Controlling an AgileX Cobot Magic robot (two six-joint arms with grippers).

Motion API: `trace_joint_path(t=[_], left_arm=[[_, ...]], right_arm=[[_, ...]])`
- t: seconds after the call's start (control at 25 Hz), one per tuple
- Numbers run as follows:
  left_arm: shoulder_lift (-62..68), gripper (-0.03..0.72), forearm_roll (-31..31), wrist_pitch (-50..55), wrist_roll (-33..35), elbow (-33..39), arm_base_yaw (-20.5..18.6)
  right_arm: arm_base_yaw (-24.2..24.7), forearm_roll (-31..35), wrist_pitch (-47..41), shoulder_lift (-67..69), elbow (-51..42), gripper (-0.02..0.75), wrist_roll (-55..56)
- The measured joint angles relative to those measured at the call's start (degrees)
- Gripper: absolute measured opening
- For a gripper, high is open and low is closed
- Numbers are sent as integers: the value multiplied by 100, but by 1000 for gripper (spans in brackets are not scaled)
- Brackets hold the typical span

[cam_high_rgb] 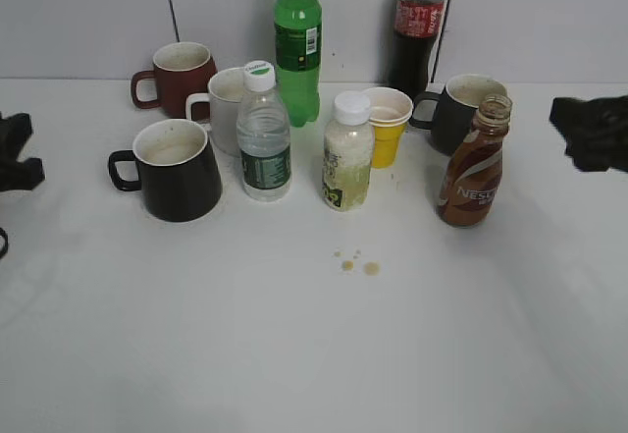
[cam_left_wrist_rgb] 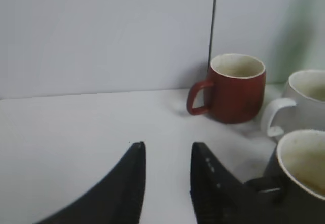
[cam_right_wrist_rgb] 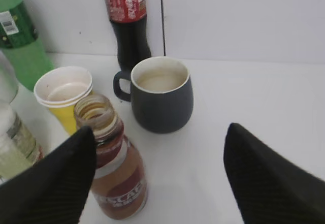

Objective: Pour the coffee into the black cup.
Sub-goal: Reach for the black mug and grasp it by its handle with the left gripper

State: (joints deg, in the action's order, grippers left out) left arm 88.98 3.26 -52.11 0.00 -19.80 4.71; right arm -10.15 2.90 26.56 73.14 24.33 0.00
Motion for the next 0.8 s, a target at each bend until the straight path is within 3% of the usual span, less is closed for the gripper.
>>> trace_joint_path(t=[0.16, 0.44, 0.8], left_arm=[[900, 240, 664, -858, 0, -5, 4], [2094, 240, 907, -1656, 0, -29, 6], [2738, 358, 1221, -1720, 0, -497, 6]], right_arm=[[-227, -236, 1181, 662, -586, 586, 0], [-238, -529, 3073, 1406, -1328, 586, 0], [-249, -703, 4062, 2075, -1359, 586, -37]])
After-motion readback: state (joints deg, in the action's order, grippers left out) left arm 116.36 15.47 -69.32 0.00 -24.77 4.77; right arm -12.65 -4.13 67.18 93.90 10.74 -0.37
